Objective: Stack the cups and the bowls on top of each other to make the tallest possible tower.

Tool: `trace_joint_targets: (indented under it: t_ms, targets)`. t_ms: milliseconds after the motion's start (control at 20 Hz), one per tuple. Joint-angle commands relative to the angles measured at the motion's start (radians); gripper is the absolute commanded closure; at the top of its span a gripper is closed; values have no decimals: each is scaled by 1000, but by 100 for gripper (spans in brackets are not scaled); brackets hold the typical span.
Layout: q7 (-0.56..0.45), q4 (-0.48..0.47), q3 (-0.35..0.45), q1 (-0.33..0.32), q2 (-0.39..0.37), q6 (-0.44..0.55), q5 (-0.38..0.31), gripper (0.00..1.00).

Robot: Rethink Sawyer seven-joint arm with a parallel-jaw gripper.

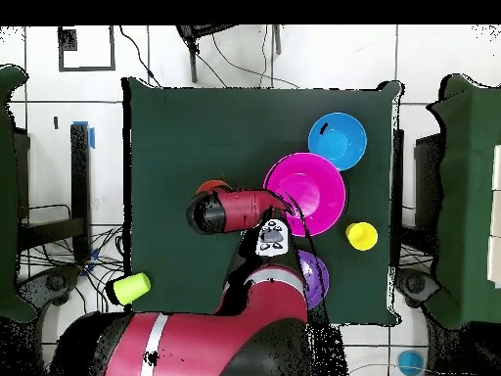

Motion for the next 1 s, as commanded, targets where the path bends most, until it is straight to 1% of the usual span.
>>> trace_joint_targets:
  t_ms: [50, 300, 450, 600, 750, 1000]
  targets:
    - [69, -58, 99, -16, 50, -4, -8, 100]
    - [106, -23, 89, 10, 24, -5, 9, 100]
    - [119, -18, 89, 23, 10, 15, 24, 100]
    - [136, 13, 85, 36, -18, 17, 31, 100]
    - [133, 30, 93, 34, -40, 36, 36, 100]
    - [142, 40, 89, 44, -55, 51, 49, 100]
